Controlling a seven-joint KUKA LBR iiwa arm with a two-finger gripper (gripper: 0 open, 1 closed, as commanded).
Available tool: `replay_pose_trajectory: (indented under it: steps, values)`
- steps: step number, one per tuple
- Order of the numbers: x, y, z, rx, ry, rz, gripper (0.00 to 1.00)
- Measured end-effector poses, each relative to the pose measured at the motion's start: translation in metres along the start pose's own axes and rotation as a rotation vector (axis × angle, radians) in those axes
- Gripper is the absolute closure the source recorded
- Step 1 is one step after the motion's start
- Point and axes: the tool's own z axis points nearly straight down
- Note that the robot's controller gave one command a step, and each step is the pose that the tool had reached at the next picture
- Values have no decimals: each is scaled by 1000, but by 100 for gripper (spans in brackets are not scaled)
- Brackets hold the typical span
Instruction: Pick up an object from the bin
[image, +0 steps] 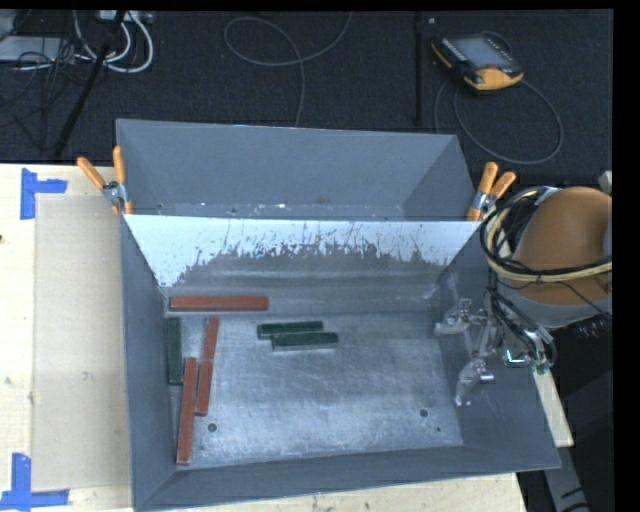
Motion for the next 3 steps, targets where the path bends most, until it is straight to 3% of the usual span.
replay_pose_trajectory:
  steps: [1,2,3]
  values:
    - [-2,0,-4,1,-7,-3,0]
    - [-29,52,25,2,-11,14,0]
    - [-42,83,28,-1,-5,-108,0]
